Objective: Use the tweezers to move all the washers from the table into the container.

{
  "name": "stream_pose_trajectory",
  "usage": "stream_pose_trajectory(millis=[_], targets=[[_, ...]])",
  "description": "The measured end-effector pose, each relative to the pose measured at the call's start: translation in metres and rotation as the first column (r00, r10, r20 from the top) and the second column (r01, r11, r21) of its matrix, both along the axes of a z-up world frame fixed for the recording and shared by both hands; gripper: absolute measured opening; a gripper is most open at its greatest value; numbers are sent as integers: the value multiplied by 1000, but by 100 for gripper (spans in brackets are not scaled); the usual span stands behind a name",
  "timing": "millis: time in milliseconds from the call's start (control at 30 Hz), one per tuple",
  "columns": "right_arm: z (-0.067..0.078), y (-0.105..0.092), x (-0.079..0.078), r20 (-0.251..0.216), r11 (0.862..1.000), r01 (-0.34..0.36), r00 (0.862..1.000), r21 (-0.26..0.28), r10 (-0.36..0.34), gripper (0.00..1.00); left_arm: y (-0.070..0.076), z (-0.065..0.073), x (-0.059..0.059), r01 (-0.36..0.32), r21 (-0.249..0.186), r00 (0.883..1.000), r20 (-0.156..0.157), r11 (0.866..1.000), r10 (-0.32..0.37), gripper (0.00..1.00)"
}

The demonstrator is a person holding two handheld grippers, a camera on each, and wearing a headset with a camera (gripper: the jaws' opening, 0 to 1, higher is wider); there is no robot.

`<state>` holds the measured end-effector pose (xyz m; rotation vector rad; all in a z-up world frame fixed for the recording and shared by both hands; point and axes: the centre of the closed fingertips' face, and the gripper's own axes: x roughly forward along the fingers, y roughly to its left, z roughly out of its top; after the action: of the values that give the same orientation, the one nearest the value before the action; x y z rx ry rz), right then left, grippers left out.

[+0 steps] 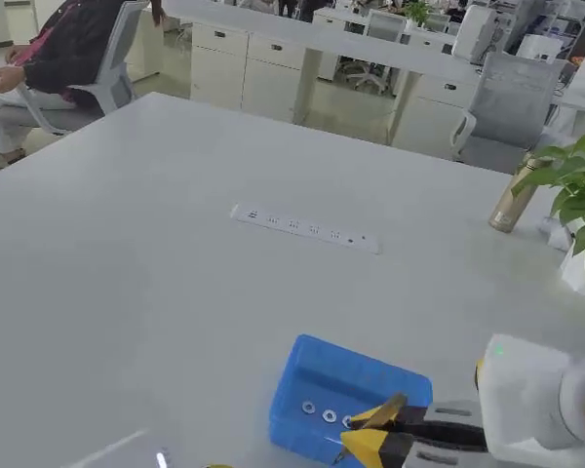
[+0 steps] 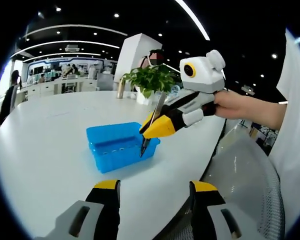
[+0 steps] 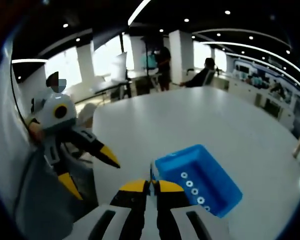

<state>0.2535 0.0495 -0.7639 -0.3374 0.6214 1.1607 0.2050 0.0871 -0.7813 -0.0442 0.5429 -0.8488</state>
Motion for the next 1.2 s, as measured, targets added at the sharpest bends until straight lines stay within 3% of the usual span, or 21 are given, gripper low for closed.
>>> stream_pose_trajectory(millis=[100, 200, 267, 300, 400, 533, 633, 667, 700, 767, 900, 933, 1000, 1033, 1200], targets=[[-8, -4, -12, -4, 1000, -15, 1000, -25, 15, 3, -2, 0, -1, 27, -10, 999, -22, 1000, -27, 52], [-22, -9, -23, -24, 999, -26, 999, -42, 25, 3, -4, 6, 1, 63, 1, 998, -6, 998, -63, 49], [-29, -11, -28, -32, 998, -32, 999, -52, 30, 3, -7, 12, 0, 100, 1, 995, 14, 995, -100, 42], [-31, -12, -33, -31, 997, -36, 999, -63, 34, 3, -9, 15, -1, 127, 6, 992, -1, 992, -127, 37], [-39, -14, -42, -19, 992, -72, 997, -100, 71, 3, -13, 24, -2, 170, 20, 985, 4, 985, -170, 23], [-45, -11, -55, -12, 981, -139, 990, -133, 139, 3, -22, 36, -3, 223, 4, 975, -4, 975, -223, 23], [-49, -9, -64, 4, 962, -210, 977, -175, 214, 3, -30, 43, -7, 292, 23, 956, 18, 956, -292, 17], [-51, -8, -68, 16, 948, -247, 967, -200, 255, 3, -31, 44, -9, 311, 33, 950, 22, 950, -311, 14], [-51, -7, -72, 19, 939, -269, 960, -213, 280, 3, -35, 46, -14, 349, 35, 936, 21, 936, -350, 11], [-52, -5, -78, 27, 918, -318, 942, -237, 334, 3, -40, 46, -19, 387, 37, 922, 11, 922, -387, 6], [-52, 0, -86, 17, 903, -359, 928, -235, 373, 3, -46, 47, -29, 440, 58, 898, 5, 896, -441, 9], [-53, 1, -87, 13, 899, -367, 925, -239, 381, 3, -47, 46, -34, 471, 69, 882, 0, 880, -472, 10], [-54, 1, -88, 18, 891, -379, 918, -251, 395, 3, -49, 47, -40, 496, 68, 868, -9, 866, -497, 9], [-54, 1, -88, 17, 889, -381, 917, -254, 398, 3, -50, 47, -42, 504, 71, 864, -12, 861, -504, 9], [-56, 1, -90, 21, 872, -401, 906, -280, 423, 3, -52, 47, -42, 502, 95, 864, -4, 860, -504, 8]])
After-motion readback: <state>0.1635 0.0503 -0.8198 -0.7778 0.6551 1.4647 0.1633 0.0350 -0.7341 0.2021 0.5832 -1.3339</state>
